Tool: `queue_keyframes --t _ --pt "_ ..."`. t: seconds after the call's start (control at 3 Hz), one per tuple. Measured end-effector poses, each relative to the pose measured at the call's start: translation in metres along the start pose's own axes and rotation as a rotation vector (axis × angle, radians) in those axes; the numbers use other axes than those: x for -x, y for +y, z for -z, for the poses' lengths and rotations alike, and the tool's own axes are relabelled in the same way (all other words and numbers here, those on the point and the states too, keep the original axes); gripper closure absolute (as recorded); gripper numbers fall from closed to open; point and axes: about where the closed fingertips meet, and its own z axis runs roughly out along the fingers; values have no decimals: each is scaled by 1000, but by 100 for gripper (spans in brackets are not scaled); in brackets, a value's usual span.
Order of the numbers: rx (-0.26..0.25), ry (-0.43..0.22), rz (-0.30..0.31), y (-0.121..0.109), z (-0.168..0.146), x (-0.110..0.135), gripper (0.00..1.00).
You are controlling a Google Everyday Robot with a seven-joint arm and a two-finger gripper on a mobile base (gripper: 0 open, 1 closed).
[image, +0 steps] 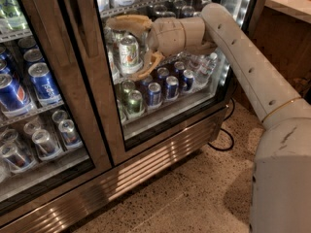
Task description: Open right fridge door
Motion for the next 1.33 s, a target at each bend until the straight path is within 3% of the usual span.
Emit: queue_keyframes --t 0.33,0.67,1.0,1.33 --pt "5 -8 -3 3 -2 2 17" --pt "38 -37 -14 3 -11 3 22" --pt "38 -37 -14 4 -11 4 25" --pt "54 -42 -8 -2 -18 6 24"
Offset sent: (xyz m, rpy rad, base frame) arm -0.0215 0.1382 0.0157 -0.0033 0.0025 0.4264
